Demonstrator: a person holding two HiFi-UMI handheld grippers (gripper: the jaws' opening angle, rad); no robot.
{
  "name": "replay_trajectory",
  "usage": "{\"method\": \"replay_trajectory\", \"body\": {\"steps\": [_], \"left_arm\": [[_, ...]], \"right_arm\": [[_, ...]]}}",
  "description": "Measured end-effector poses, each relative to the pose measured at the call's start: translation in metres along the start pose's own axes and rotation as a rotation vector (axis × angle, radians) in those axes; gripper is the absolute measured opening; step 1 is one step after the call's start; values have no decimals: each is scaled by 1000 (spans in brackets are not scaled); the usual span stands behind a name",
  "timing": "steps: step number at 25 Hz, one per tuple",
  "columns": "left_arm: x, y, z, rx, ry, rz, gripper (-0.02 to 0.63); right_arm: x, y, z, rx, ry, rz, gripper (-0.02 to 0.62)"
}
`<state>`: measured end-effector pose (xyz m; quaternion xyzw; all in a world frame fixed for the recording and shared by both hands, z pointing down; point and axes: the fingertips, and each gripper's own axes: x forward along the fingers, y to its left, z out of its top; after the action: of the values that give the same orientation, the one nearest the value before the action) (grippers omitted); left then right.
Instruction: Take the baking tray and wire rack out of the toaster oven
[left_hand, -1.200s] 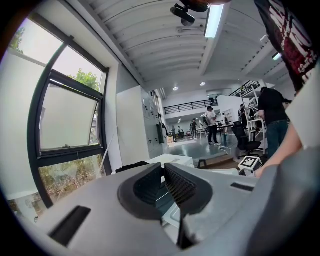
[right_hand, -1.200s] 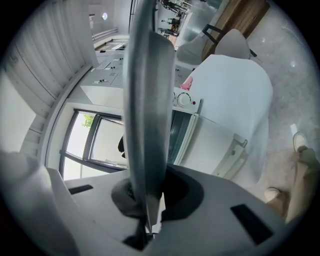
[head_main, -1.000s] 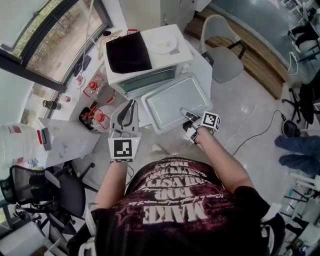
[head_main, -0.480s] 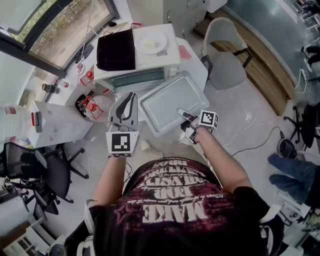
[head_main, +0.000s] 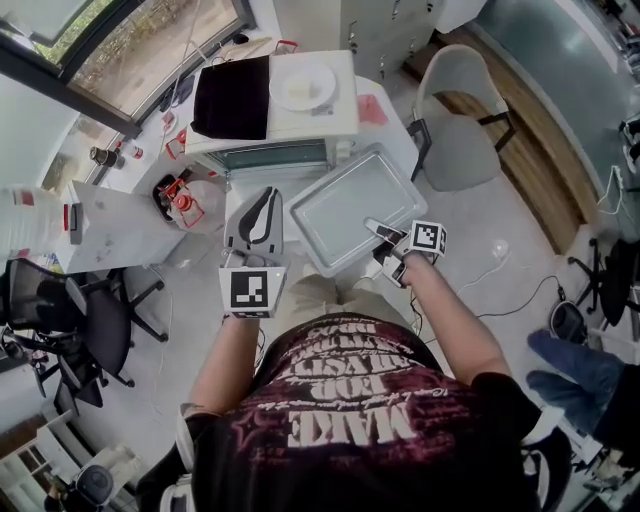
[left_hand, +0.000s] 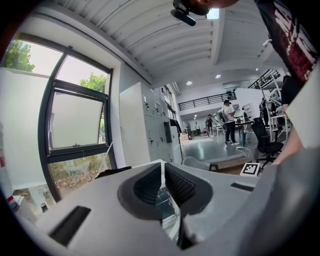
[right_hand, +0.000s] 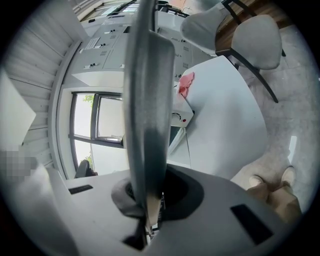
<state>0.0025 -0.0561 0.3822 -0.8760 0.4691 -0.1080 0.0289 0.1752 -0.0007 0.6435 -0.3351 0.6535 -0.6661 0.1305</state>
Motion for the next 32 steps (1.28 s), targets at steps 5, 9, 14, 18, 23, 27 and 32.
{"method": "replay_trajectory", "body": {"steps": [5, 9, 14, 18, 23, 27, 32], "left_arm": [[23, 7, 2, -16, -20, -59, 25], [49, 4, 11, -17, -56, -123, 25], [72, -6, 15, -13, -54, -154, 25], [99, -17, 23, -2, -49, -139, 25], [133, -29, 35, -12, -43, -70, 25], [158, -45, 45, -10, -38, -21, 25], [178, -56, 47, -21, -25, 55, 25]], "right_arm": [[-2, -2, 6, -1, 6, -13, 10], [-5, -9, 17, -29, 16, -42, 10], [-8, -8, 25, -11, 40, -21, 11], [-17, -25, 42, -26, 114, -60, 11], [-26, -35, 74, -30, 224, -31, 11], [-34, -44, 110, -75, 321, -34, 11], [-32, -58, 150, -131, 451, -37, 11]]}}
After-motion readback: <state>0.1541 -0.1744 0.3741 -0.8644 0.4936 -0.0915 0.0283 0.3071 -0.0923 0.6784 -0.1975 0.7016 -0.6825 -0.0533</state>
